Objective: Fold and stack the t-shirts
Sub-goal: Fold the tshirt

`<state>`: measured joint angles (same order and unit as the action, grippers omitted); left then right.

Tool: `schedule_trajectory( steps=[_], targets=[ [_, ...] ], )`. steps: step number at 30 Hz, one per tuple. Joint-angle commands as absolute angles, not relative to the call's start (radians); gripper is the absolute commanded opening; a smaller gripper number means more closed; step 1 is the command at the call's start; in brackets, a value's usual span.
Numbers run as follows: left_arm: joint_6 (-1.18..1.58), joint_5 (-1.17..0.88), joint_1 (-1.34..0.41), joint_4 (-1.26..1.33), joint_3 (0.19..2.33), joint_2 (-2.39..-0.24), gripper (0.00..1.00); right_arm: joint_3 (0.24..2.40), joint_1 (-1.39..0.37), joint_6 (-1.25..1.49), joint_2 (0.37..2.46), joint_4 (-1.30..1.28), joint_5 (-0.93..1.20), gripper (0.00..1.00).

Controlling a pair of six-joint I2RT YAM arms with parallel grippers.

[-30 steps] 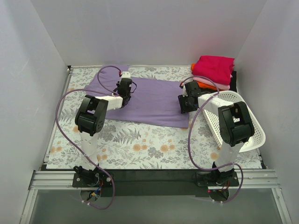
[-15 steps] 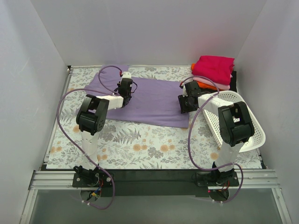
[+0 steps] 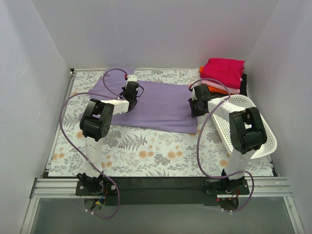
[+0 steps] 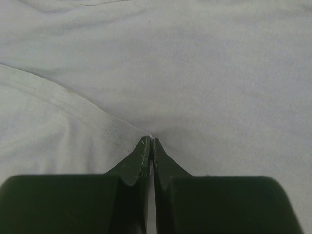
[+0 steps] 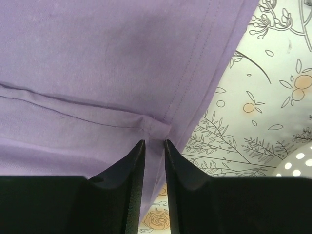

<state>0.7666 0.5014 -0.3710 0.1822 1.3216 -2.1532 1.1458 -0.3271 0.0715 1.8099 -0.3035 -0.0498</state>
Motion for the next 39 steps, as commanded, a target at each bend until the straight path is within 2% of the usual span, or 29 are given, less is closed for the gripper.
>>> schedule_trajectory(
  steps=[1,3,4,7,15,18,19,22,25,39],
  targets=[
    [0.765,0.551,-0.376,0.175,1.347,-2.125,0.0,1.131,-0.322,0.072,1.755,-0.288,-0.069,0.18],
    [0.773,0.558,-0.376,0.184,1.341,-2.108,0.0,1.124,-0.322,0.072,1.741,-0.291,-0.077,0.17],
    [0.778,0.564,-0.376,0.187,1.338,-2.1,0.0,1.121,-0.322,0.074,1.737,-0.291,-0.083,0.11],
    [0.792,0.574,-0.376,0.198,1.336,-2.071,0.0,1.115,-0.322,0.072,1.718,-0.29,-0.094,0.01],
    [0.796,0.561,-0.365,0.195,1.362,-2.082,0.0,1.127,-0.313,0.078,1.73,-0.272,-0.086,0.01],
    [0.805,0.551,-0.361,0.195,1.367,-2.085,0.0,1.129,-0.295,0.086,1.73,-0.258,-0.063,0.1],
    [0.811,0.548,-0.36,0.192,1.368,-2.088,0.0,1.129,-0.291,0.087,1.729,-0.249,-0.049,0.17],
    [0.816,0.545,-0.357,0.19,1.381,-2.095,0.0,1.127,-0.276,0.089,1.727,-0.229,-0.014,0.27],
    [0.821,0.545,-0.353,0.184,1.39,-2.1,0.0,1.134,-0.267,0.089,1.733,-0.215,0.023,0.31],
    [0.838,0.523,-0.318,0.17,1.427,-2.108,0.0,1.143,-0.268,0.092,1.815,-0.195,0.098,0.33]
  ],
)
